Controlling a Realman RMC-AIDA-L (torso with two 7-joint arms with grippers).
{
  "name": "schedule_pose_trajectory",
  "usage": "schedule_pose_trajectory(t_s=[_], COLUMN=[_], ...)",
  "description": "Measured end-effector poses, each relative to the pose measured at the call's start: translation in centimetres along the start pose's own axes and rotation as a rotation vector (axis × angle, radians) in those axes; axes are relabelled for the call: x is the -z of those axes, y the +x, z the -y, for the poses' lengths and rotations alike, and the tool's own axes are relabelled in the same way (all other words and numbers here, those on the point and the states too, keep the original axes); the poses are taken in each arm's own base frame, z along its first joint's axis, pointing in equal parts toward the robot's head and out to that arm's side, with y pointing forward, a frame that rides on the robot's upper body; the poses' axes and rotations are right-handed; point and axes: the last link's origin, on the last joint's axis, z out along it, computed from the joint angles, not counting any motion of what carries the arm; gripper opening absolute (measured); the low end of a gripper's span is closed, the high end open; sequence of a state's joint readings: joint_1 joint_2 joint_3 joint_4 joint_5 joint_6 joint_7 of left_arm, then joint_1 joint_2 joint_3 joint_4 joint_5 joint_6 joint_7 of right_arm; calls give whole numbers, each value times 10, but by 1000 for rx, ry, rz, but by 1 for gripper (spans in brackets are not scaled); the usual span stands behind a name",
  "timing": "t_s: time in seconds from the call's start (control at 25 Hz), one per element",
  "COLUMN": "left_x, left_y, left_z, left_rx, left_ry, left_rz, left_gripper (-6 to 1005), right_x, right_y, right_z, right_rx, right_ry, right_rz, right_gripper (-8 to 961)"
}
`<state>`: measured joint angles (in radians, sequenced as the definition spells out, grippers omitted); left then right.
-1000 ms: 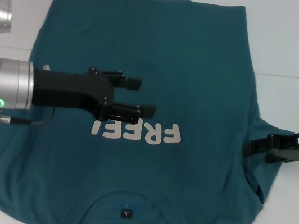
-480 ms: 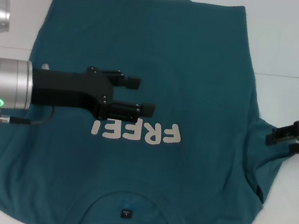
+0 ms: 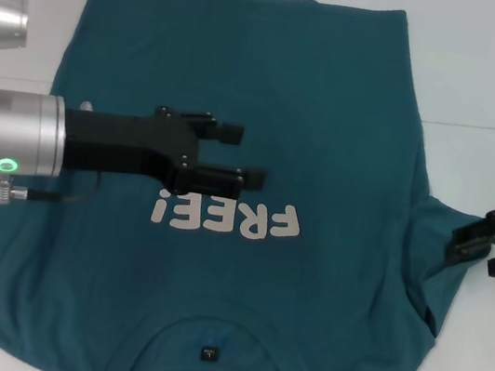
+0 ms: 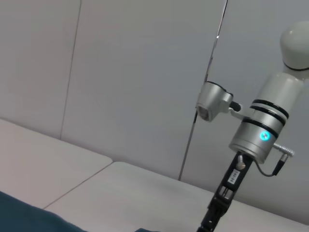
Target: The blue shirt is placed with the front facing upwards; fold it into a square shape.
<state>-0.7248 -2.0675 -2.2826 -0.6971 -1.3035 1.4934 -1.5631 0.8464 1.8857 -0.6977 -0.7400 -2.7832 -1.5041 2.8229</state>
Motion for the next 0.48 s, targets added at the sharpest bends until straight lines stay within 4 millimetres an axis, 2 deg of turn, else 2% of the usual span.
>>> schedule_pose_trajectory(t_s=[0.16,0.48], left_x=[-2,-1], left_y=[1,3], left_z=[-1,0], left_rx=[1,7], left_ry=[-4,-4], left_rz=[-2,-2], left_gripper=[844,844], right_x=[-4,-24], right_y=[-5,-3], right_z=[-5,-5], right_rx=[5,19], right_ry=[7,44], right_rz=[14,4], right_gripper=[664,657])
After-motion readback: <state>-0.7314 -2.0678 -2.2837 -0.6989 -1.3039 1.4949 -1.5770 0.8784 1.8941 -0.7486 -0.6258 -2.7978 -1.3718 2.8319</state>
